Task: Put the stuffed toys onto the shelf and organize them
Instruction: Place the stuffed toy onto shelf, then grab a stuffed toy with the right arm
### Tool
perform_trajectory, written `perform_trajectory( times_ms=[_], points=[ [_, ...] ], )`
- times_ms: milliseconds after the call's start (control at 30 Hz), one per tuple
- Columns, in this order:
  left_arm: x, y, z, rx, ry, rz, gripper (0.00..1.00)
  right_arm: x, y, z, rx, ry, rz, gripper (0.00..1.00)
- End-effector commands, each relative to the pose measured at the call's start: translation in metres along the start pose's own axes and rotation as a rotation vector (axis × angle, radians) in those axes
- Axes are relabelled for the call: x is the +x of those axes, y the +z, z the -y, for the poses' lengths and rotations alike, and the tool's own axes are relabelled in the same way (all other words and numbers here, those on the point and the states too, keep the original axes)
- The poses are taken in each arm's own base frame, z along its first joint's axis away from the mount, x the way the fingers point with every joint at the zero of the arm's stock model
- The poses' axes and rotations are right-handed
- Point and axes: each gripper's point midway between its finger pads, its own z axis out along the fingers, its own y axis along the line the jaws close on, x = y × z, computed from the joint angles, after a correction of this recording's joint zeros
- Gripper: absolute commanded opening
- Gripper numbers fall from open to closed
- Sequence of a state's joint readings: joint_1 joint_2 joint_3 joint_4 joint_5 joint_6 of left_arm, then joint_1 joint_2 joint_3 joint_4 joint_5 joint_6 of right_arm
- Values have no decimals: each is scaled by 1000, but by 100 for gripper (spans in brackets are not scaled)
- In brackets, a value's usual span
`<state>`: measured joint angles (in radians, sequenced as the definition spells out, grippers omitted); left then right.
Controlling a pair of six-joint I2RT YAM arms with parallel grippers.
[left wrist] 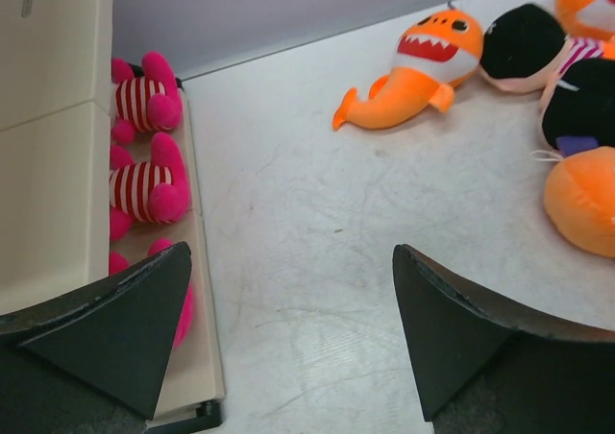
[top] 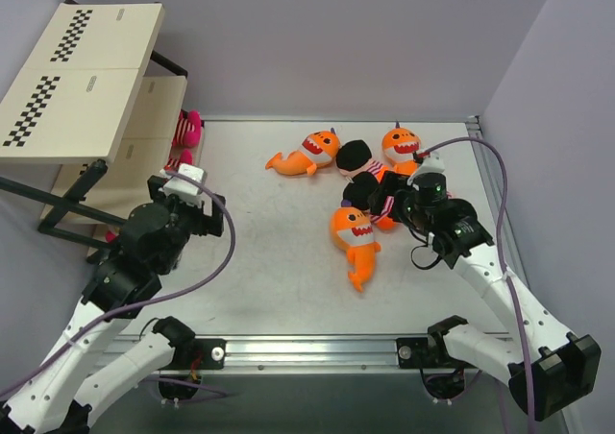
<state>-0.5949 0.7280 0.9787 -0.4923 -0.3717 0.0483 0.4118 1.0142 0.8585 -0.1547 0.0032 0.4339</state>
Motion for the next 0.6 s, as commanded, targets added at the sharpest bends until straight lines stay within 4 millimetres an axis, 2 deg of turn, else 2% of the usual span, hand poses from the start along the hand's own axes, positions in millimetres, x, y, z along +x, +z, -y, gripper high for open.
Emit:
perform_trajectory(
  times_ms=[0,133,300,500,567],
  points=[
    [-9,-10,10,70,-68,91,94,4,-4,15,74,72,10,81],
    [-8,-19,10,82,-87,144,94,7,0,25,123,106,22,82],
    [4,-14,27,157,-115,147,94,9,12,35,168,156,41,89],
    [26,-11,16,98,-49,98,94,16,33,51,204,158,46,90],
    [23,-12,16,98,-67,125,94,21,42,51,184,162,29,89]
  ],
)
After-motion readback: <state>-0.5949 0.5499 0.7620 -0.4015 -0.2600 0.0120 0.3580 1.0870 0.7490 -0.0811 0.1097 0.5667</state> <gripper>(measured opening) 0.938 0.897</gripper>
